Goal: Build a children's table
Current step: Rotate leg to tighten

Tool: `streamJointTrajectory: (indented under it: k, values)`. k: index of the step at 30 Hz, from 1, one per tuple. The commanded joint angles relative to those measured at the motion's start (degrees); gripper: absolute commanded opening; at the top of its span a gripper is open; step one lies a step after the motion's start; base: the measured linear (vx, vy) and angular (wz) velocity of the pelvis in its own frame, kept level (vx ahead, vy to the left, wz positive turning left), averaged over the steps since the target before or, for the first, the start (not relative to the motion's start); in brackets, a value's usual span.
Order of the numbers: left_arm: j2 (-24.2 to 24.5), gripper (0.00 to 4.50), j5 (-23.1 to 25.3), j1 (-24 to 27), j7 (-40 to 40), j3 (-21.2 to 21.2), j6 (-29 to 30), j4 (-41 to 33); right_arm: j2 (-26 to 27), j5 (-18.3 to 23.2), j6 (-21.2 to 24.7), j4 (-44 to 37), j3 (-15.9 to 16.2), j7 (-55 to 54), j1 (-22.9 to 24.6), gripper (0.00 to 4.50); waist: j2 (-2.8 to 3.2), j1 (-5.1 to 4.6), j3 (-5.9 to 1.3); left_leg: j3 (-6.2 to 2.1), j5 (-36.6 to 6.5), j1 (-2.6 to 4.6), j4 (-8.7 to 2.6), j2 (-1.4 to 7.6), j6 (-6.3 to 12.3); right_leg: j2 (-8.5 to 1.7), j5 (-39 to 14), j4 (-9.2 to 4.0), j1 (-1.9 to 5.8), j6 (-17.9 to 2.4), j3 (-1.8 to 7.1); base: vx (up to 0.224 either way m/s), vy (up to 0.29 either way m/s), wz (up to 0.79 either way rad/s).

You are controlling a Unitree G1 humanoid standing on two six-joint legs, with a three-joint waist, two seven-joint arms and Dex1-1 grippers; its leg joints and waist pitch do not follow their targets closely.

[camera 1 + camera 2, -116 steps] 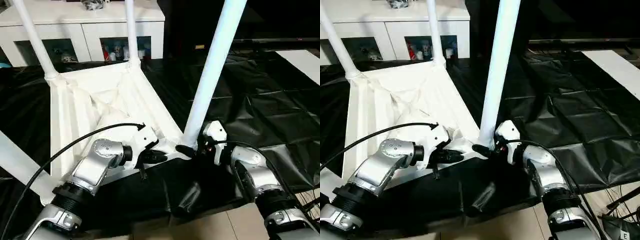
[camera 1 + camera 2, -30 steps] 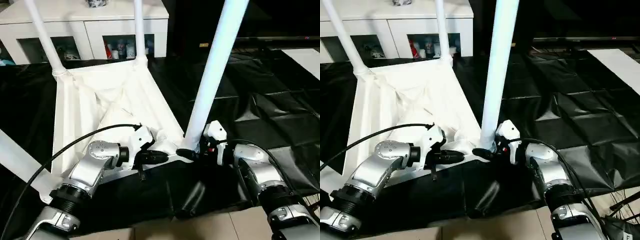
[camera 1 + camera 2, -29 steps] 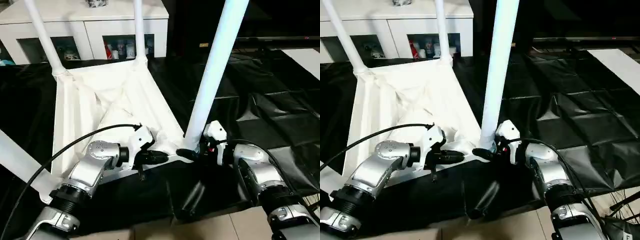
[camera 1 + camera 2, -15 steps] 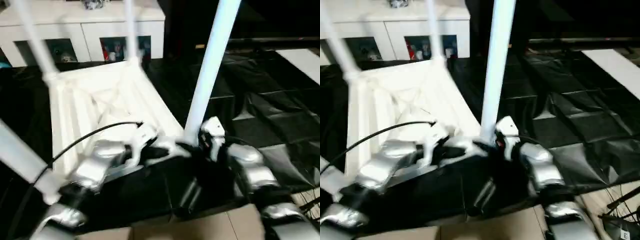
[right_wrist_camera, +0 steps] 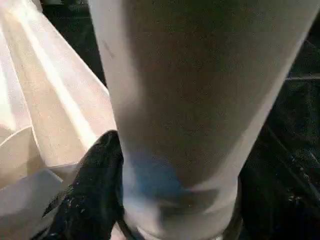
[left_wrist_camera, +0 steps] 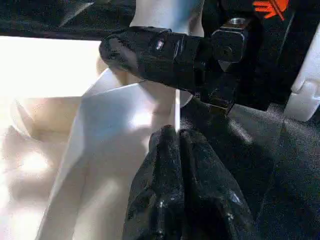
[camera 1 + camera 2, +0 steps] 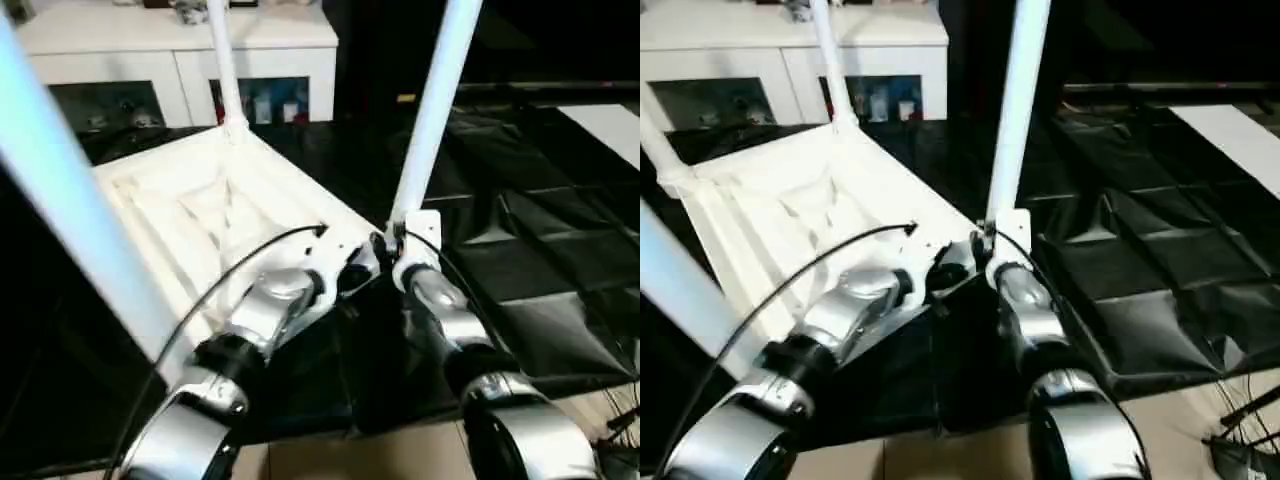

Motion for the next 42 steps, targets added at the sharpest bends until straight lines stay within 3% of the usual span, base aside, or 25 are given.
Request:
streamJointTrajectory:
  k: [1,3,5,6,7,10,11,12,13,15,20,22,24,28,32,38,39,40,42]
  values:
    - [-0.5,0.0,1.3,0.5,6.8,2.0,0.0,3.6,6.1,2.4,0.5,1.9,1.2,5.9,0.7,2.69,-0.56,-0.1,-2.88,-0.44,-15.8,0.38,-4.29,1.28,2.93,-1.97,-13.6,-4.04,2.17,-11.4,1.17,0.0,0.0,0.0]
    - [-0.4,0.0,1.2,0.0,6.6,1.9,-1.3,4.8,6.4,4.5,0.6,2.6,-0.6,7.4,0.2,3.39,-0.46,-0.13,-2.79,-0.48,-16.2,0.41,-4.42,1.34,2.82,-1.96,-14.7,-4.19,2.07,-11.2,1.17,0.0,0.0,0.0]
    - [-0.5,0.0,1.2,-0.4,6.5,1.9,-2.3,5.9,6.5,5.0,0.8,3.4,-1.3,7.6,-0.3,3.45,-0.47,-0.34,-2.6,-0.52,-18.7,0.48,-4.59,1.32,2.78,-1.9,-17.2,-4.49,1.9,-10.7,1.15,0.0,0.0,0.0]
    - [-0.4,0.0,1.4,-0.5,5.6,1.5,-3.0,5.9,6.3,3.9,-0.1,3.2,-1.0,7.3,-0.3,3.45,-0.39,-0.72,-2.48,-0.85,-19.9,-0.02,-4.91,1.27,2.16,-2.0,-19.6,-4.61,2.15,-9.7,0.97,0.0,0.0,0.0]
    - [-0.3,0.0,1.5,-0.3,4.9,1.2,-3.2,5.6,6.0,3.5,-0.5,2.8,-0.8,7.0,-0.2,3.75,-0.11,-1.28,-2.53,-1.23,-20.3,-0.26,-5.15,1.31,1.37,-2.08,-21.6,-4.7,2.38,-8.9,0.74,0.0,0.0,0.0]
    - [0.1,0.0,1.7,0.0,3.8,0.8,-3.3,4.8,5.2,2.8,-1.2,2.0,-0.3,7.1,0.2,3.94,-0.24,-1.95,-2.59,-1.04,-21.4,0.3,-4.92,1.39,1.29,-2.06,-20.9,-5.03,1.74,-10.0,0.91,0.0,0.0,0.0]
    - [0.5,0.0,1.8,0.5,2.8,0.4,-3.4,3.8,4.4,2.1,-1.6,1.0,0.1,7.5,0.7,4.06,-0.25,-1.92,-2.62,-1.05,-21.0,0.3,-4.91,1.44,1.45,-2.1,-19.8,-4.95,1.84,-10.7,0.96,0.0,0.0,0.0]
    - [1.5,0.0,1.7,1.3,1.3,0.2,-3.0,2.2,2.5,0.9,-2.4,-1.1,0.8,8.6,2.1,4.19,0.32,-1.86,-2.61,-1.07,-20.6,0.28,-4.95,1.45,1.44,-2.04,-18.7,-4.79,1.91,-11.0,0.98,0.0,0.0,0.0]
    - [1.6,0.0,1.7,1.4,1.2,0.2,-3.0,2.1,2.4,0.8,-2.4,-1.3,0.8,8.7,2.2,4.28,-0.03,-1.99,-2.73,-0.91,-19.8,0.1,-4.83,1.45,1.74,-1.95,-16.5,-4.68,2.06,-11.6,0.96,0.0,0.0,0.0]
    - [3.0,0.0,1.8,2.4,-0.4,0.2,-3.1,0.6,0.2,0.6,-3.3,-4.5,1.3,11.3,4.1,4.39,-0.05,-1.65,-2.78,-0.76,-18.6,0.24,-4.66,1.43,2.55,-1.93,-14.5,-4.54,2.15,-12.2,1.0,0.0,0.0,0.0]
    - [7.3,0.0,1.0,6.0,-5.7,0.0,-2.8,-5.4,-5.9,0.1,-4.2,-12.3,2.0,16.4,8.0,4.45,-0.21,-1.21,-2.96,-0.49,-12.3,-0.08,-4.38,1.52,5.29,-1.98,-8.9,-3.92,2.72,-14.0,0.99,0.0,0.0,0.0]
    - [8.1,0.0,0.5,6.8,-7.0,0.1,-2.5,-6.9,-7.2,0.2,-3.7,-13.3,2.5,19.1,8.4,4.45,-0.13,-1.2,-2.97,-0.47,-12.4,-0.08,-4.31,1.56,5.72,-2.05,-9.3,-3.9,2.75,-14.3,0.99,0.0,0.0,0.0]
    - [10.9,0.0,-1.6,9.3,-12.1,0.0,-0.6,-12.1,-12.1,0.3,-3.6,-17.1,5.6,30.9,10.4,4.45,-0.1,-1.12,-2.85,-0.41,-12.9,-0.04,-4.28,1.7,6.13,-1.91,-9.5,-3.86,2.72,-14.9,0.96,0.0,0.0,0.0]
    - [13.3,0.0,-3.2,11.1,-16.9,-0.4,0.7,-16.1,-15.5,5.1,-0.3,-22.9,6.7,43.7,13.1,4.45,-0.18,-1.24,-2.64,-0.42,-14.7,0.03,-4.48,1.83,6.37,-1.75,-11.2,-4.04,2.76,-14.7,0.99,0.0,0.0,0.0]
    - [15.4,0.0,-4.9,12.8,-22.1,-1.3,1.2,-20.6,-20.0,6.3,1.5,-27.7,11.4,56.4,16.5,4.45,-0.43,-1.19,-2.63,-0.5,-15.3,0.01,-4.51,2.01,5.94,-1.9,-12.8,-4.08,2.64,-14.3,1.06,0.0,0.0,0.0]
    - [17.0,0.0,-6.7,14.5,-26.9,-2.9,2.4,-25.3,-20.6,4.8,0.7,-26.4,12.1,57.7,15.8,4.45,-0.35,-1.19,-2.72,-0.41,-12.8,0.1,-4.36,2.02,5.71,-1.92,-10.5,-3.76,2.45,-15.4,1.14,0.0,0.0,0.0]
    - [17.8,0.0,-8.3,15.6,-30.4,-4.2,3.5,-28.3,-20.2,4.7,1.0,-25.7,11.8,57.3,14.9,4.45,-0.39,-1.11,-2.97,-0.35,-10.6,0.16,-4.14,1.99,6.19,-1.89,-7.3,-3.27,2.56,-16.1,1.18,0.0,0.0,0.0]
    - [17.9,0.0,-8.4,15.8,-30.8,-4.4,3.7,-28.6,-20.2,4.7,1.0,-25.6,11.9,57.4,14.8,4.45,-0.39,-1.11,-2.97,-0.35,-10.6,0.16,-4.14,1.99,6.19,-1.89,-7.3,-3.27,2.56,-16.1,1.18,0.0,0.0,0.0]
    - [18.1,0.0,-8.4,16.0,-31.3,-4.7,3.9,-29.0,-20.0,4.7,1.1,-25.4,12.0,57.6,14.6,4.45,-0.16,-0.66,-3.12,-0.09,-7.3,0.4,-3.79,1.99,7.55,-1.61,-1.7,-2.76,2.4,-17.8,1.18,0.0,0.0,0.0]
